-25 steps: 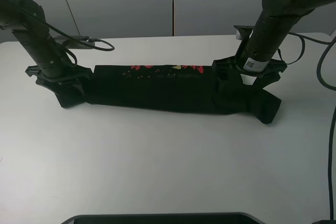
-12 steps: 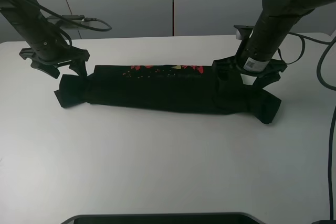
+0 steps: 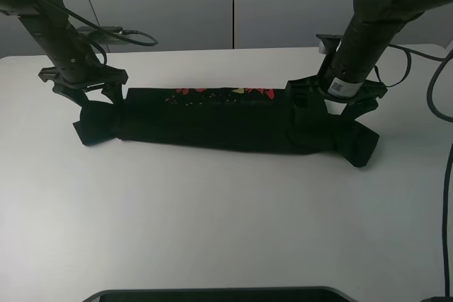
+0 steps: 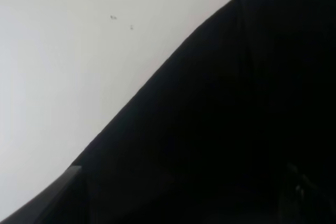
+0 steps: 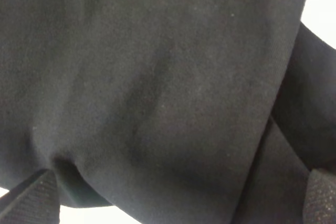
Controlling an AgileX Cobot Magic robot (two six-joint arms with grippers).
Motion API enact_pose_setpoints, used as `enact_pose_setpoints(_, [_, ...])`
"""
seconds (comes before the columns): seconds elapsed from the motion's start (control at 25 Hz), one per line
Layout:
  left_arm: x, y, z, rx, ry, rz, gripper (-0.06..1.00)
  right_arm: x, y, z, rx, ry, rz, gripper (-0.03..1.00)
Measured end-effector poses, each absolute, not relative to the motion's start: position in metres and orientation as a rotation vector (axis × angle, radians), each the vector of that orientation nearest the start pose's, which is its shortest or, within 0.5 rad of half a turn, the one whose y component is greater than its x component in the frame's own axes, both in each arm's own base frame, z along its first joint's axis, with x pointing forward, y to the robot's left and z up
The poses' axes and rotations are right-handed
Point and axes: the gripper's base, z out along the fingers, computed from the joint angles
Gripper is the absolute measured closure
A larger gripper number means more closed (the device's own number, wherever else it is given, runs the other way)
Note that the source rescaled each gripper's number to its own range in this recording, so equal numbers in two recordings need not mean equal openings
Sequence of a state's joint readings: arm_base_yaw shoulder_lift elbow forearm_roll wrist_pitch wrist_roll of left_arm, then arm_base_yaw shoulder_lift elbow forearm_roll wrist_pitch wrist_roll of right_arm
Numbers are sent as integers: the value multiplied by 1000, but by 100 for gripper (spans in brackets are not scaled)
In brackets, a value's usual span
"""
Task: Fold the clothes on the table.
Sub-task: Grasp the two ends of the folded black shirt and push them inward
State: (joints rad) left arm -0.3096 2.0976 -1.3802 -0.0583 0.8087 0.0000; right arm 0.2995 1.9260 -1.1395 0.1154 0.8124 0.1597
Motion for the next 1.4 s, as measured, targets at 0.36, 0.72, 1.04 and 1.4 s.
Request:
enact_pose_setpoints(0.36, [382, -127, 103, 399, 3055, -102, -1, 328, 109, 139, -61, 3101, 151, -3])
enact_pose_setpoints(0.72, [383, -128, 98, 398, 3066, -102, -1, 332, 106, 138, -28, 3072, 91, -3])
enact_pose_setpoints(1.04, [383, -128, 98, 420, 3064, -101, -1, 334, 103, 131, 15, 3070, 26, -3])
enact_pose_setpoints(1.4, [382, -128, 98, 445, 3065, -100, -1, 336, 103, 100, 85, 3134, -15, -3])
